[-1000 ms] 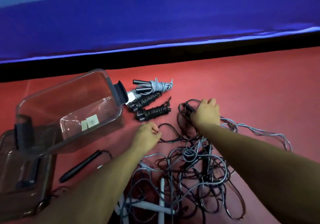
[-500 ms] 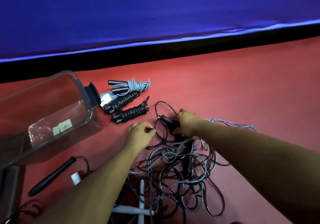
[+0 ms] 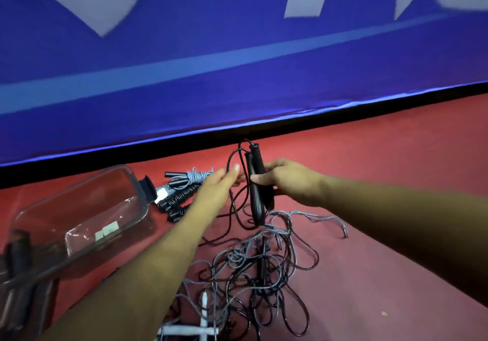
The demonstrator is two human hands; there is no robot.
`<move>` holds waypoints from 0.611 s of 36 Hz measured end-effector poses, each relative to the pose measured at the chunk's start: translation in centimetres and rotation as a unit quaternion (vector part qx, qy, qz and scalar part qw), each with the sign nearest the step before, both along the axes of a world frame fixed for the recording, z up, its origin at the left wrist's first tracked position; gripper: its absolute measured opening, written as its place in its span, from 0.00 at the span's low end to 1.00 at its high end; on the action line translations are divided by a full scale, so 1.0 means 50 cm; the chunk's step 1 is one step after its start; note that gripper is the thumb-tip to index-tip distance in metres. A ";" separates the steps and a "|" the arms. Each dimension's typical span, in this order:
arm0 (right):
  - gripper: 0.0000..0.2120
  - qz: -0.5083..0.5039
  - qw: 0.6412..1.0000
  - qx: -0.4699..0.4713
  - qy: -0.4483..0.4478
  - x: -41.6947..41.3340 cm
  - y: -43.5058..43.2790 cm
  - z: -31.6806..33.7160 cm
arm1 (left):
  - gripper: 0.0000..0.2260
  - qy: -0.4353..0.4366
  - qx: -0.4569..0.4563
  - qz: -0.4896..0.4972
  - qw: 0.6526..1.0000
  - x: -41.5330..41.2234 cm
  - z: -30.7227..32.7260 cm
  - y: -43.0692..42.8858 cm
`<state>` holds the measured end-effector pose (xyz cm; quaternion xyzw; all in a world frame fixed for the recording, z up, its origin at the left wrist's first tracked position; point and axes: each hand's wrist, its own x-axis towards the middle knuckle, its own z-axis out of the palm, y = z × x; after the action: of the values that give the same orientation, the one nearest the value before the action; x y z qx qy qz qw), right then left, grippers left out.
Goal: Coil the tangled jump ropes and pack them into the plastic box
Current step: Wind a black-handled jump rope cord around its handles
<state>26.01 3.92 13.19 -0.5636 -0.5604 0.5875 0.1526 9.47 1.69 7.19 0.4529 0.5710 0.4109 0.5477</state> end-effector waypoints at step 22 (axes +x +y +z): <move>0.05 -0.018 0.932 0.318 -0.172 0.003 -0.157 0.288 | 0.10 0.004 -0.088 -0.156 0.984 -0.049 0.366 -0.175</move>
<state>26.16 -3.92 27.60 -0.5883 -0.7249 0.2700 0.2358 6.99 -7.04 25.51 0.4880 0.5296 0.2668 0.6404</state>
